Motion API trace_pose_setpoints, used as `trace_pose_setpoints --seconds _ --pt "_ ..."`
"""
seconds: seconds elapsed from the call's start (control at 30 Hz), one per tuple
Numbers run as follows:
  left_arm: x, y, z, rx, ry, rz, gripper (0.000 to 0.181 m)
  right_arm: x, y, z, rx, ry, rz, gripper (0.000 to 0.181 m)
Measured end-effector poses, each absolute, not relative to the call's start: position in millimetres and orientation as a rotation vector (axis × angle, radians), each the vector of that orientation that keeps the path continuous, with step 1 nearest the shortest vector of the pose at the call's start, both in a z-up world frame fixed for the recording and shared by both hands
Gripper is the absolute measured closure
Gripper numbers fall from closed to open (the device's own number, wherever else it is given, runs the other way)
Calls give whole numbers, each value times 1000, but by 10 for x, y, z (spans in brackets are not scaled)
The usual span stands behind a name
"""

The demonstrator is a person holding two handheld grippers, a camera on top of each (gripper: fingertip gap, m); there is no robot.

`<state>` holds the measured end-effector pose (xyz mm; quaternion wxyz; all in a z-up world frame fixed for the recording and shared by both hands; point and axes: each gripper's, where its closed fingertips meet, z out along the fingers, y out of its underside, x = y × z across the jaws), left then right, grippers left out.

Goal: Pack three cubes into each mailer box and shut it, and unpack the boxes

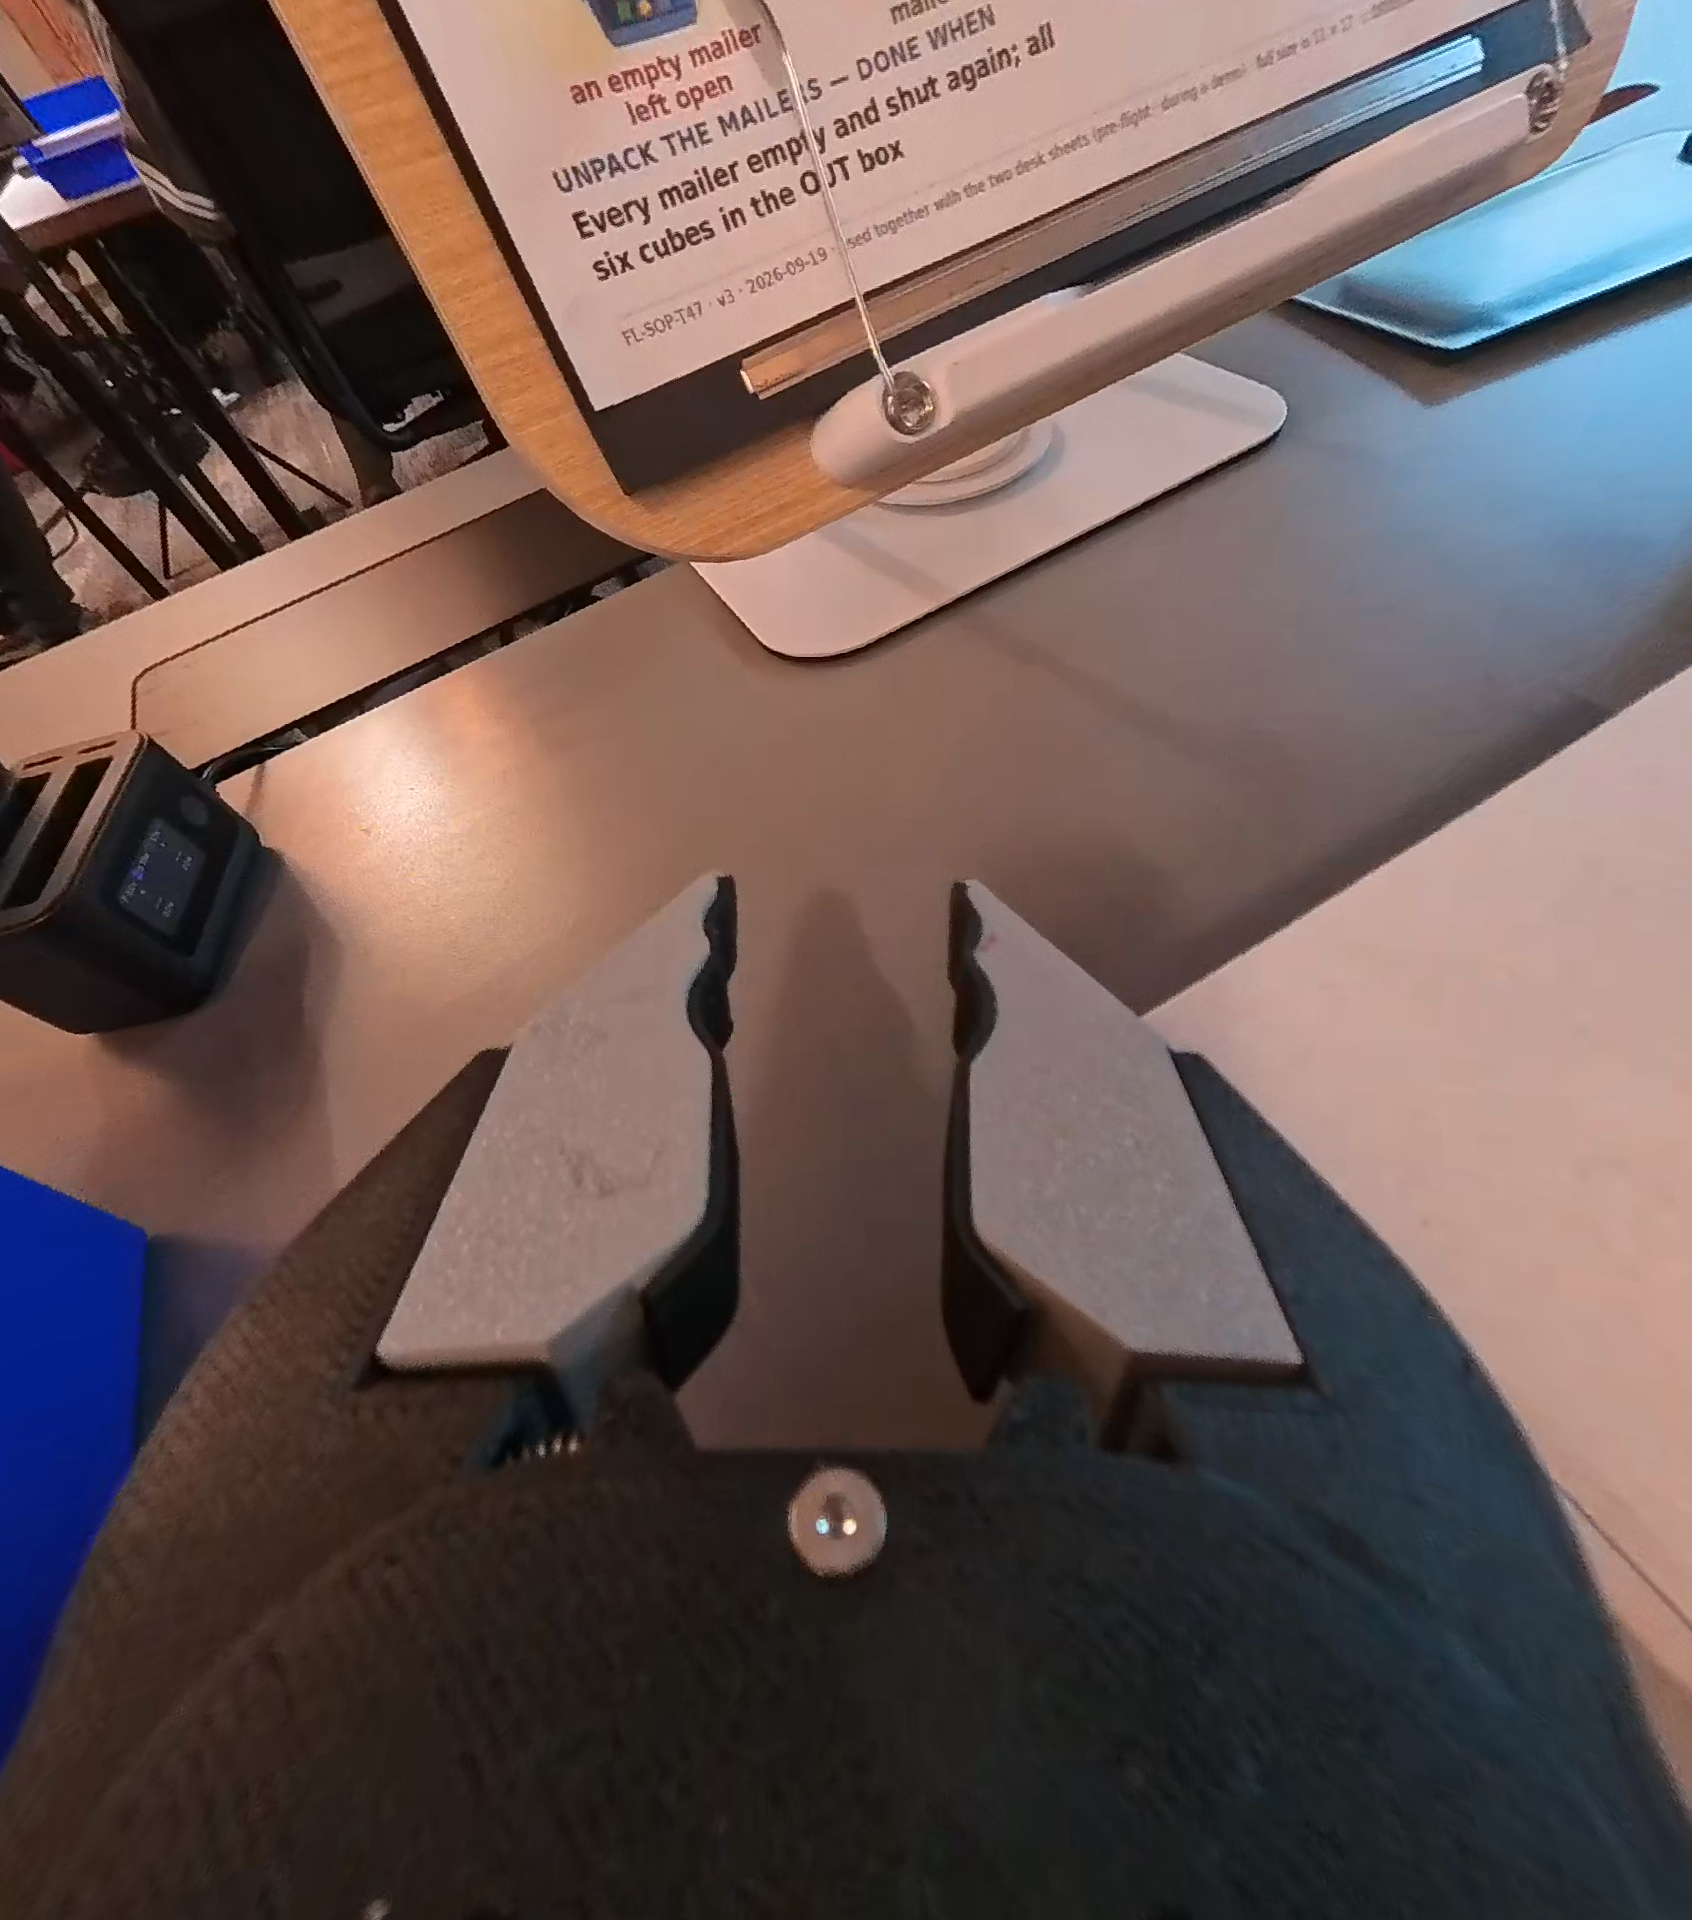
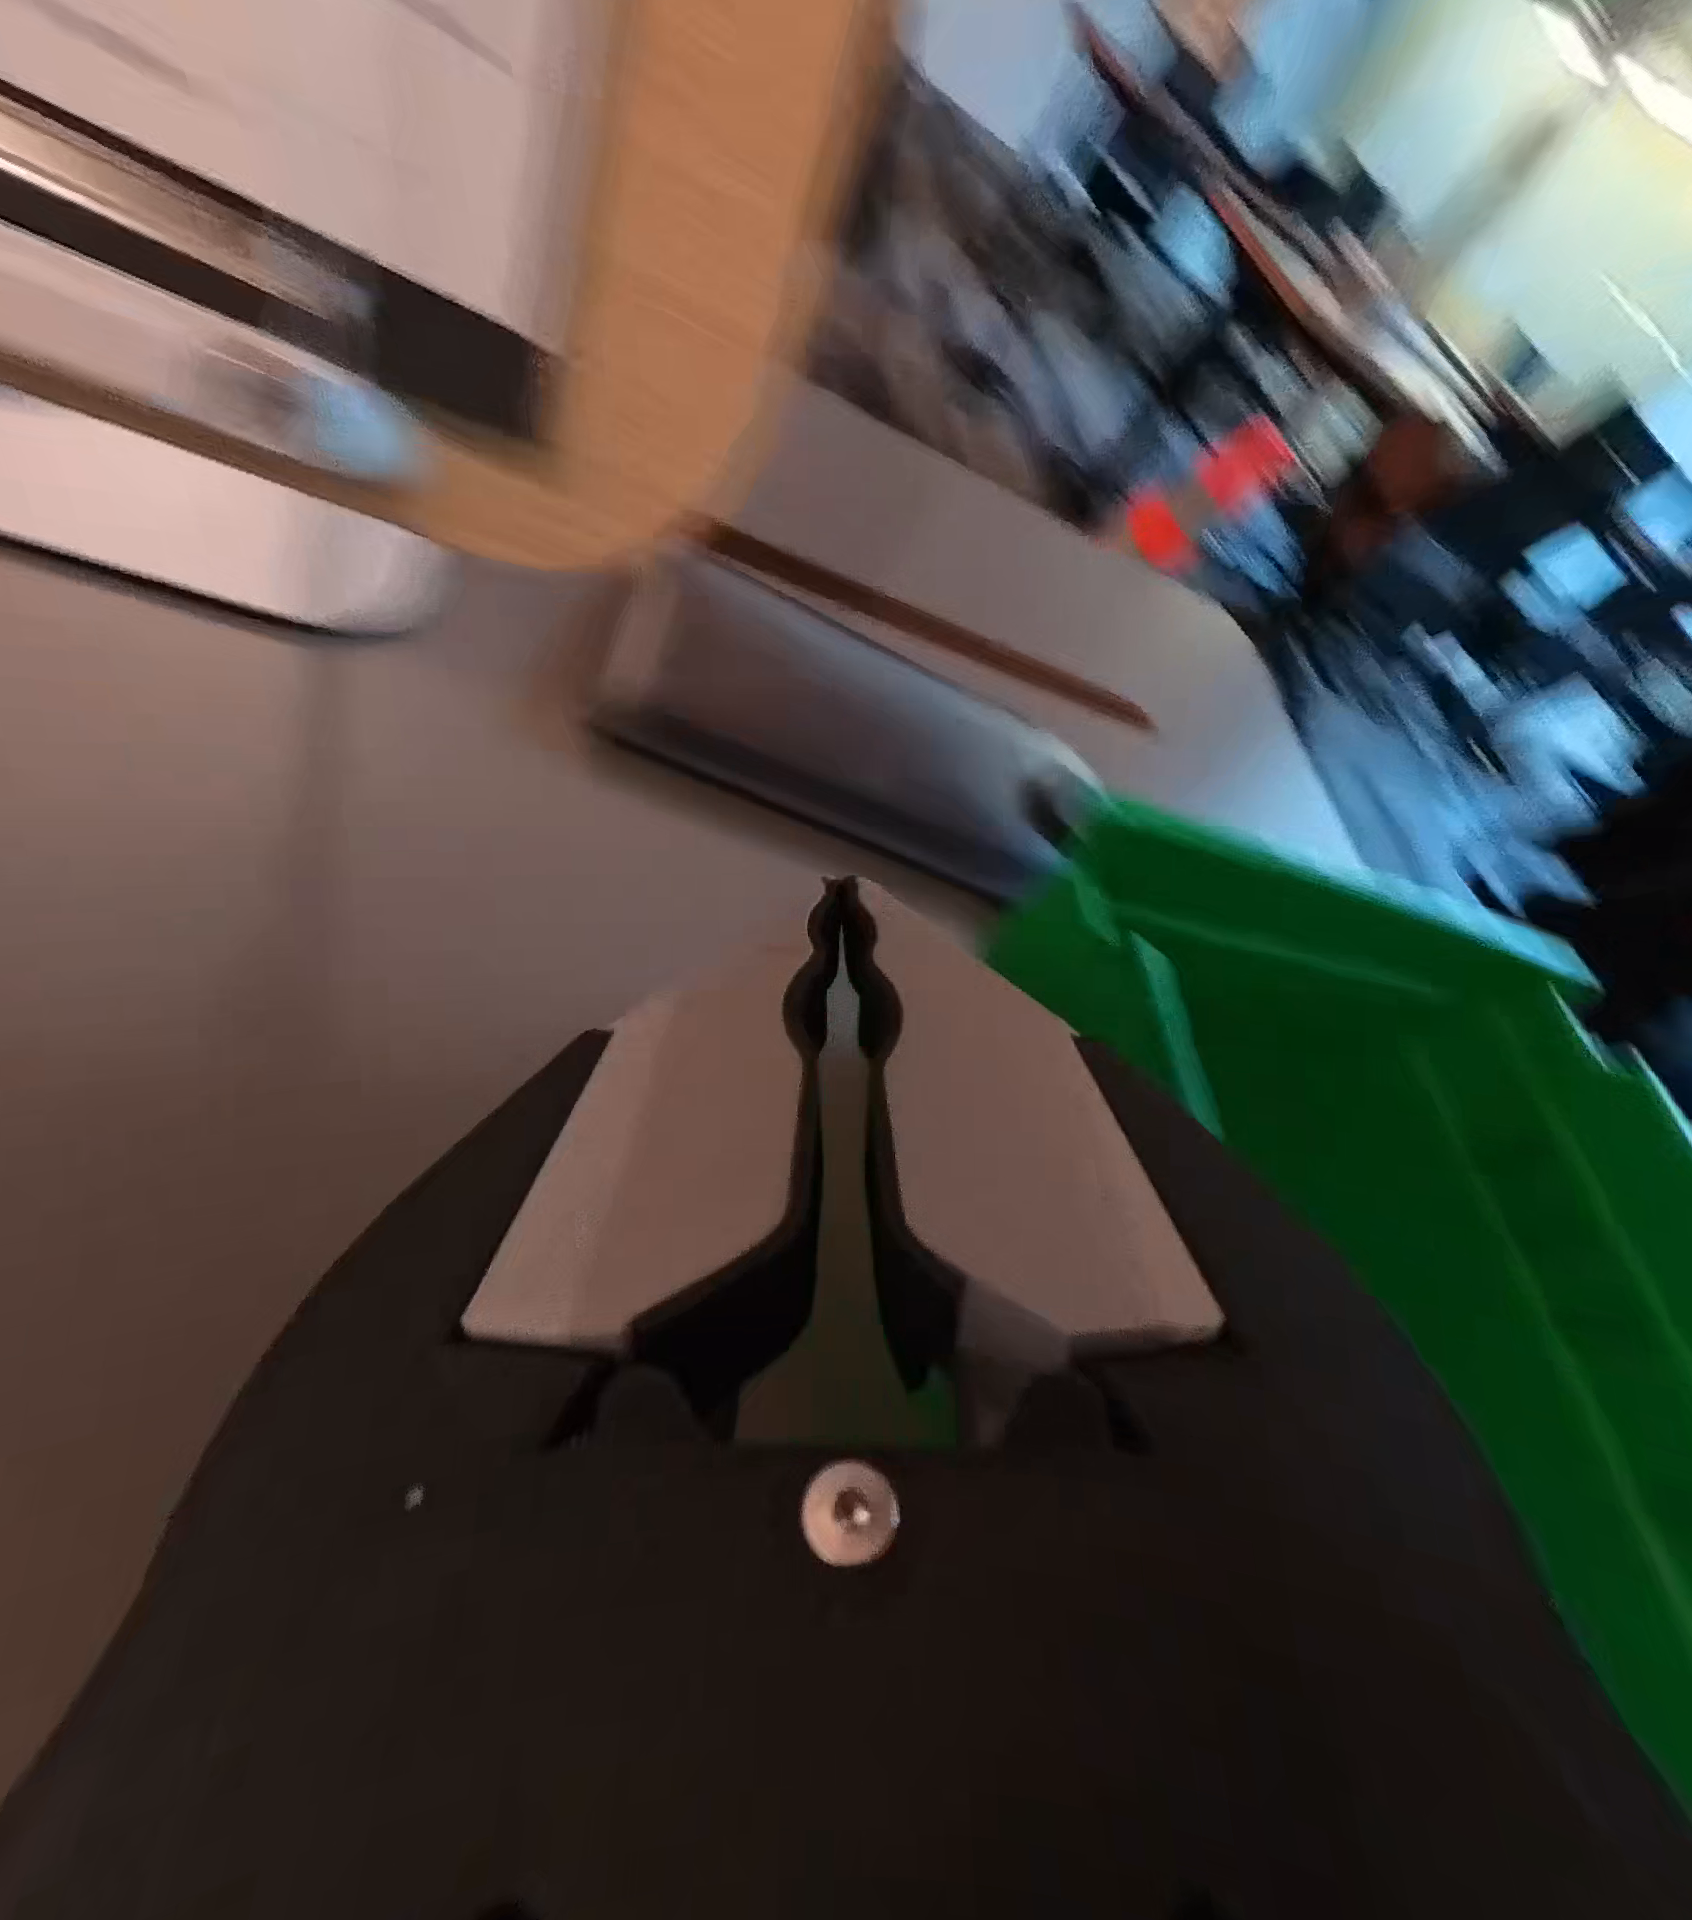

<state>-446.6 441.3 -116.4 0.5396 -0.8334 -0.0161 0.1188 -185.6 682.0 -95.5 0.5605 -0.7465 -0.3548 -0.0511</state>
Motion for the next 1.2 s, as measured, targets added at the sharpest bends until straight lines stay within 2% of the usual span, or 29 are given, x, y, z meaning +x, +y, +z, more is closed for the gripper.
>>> trace_pose_setpoints --seconds 0.13,0.17,0.23,0.27,0.43,0.5,0.57,0.6,0.63,0.67,0.83,1.0,1.2 --pt "-4497 4382 -1175 -2002 -36 290 142 -2496 6212 -993 -1697 -1095 292 181" --pt "-4505 4372 -1179 -2010 -37 289 142 -2599 6073 -1043 -1708 -1156 382 178" --pt "-4513 4359 -1186 -2022 -41 282 141 -2694 5942 -1140 -1742 -1226 455 157" --pt "-4513 4359 -1187 -2023 -43 278 141 -2717 5917 -1170 -1747 -1245 465 157" --pt "-4538 4340 -1273 -2078 17 340 146 -2754 5859 -1253 -1748 -1312 466 161" --pt "-4551 4288 -1297 -2121 79 390 162 -2763 5773 -1321 -1740 -1399 467 164" --pt "-4566 4206 -1292 -2157 135 456 169 -2716 5726 -1408 -1725 -1499 403 164" --pt "-4529 4156 -1314 -2185 184 460 180 -2698 5657 -1454 -1710 -1571 396 170" --pt "-4452 4102 -1369 -2229 248 429 181 -2675 5563 -1505 -1695 -1652 402 180" --pt "-4375 4047 -1434 -2278 301 392 181 -2646 5464 -1551 -1676 -1734 409 181" --pt "-3980 3752 -1720 -2470 597 210 181 -2489 4993 -1684 -1508 -2061 468 181" --pt "-3546 3495 -1695 -2489 745 -117 181 -2341 4463 -1723 -1353 -2317 658 181" --pt "-3490 3509 -1668 -2446 744 -220 181 -2229 4265 -1699 -1257 -2428 750 181"
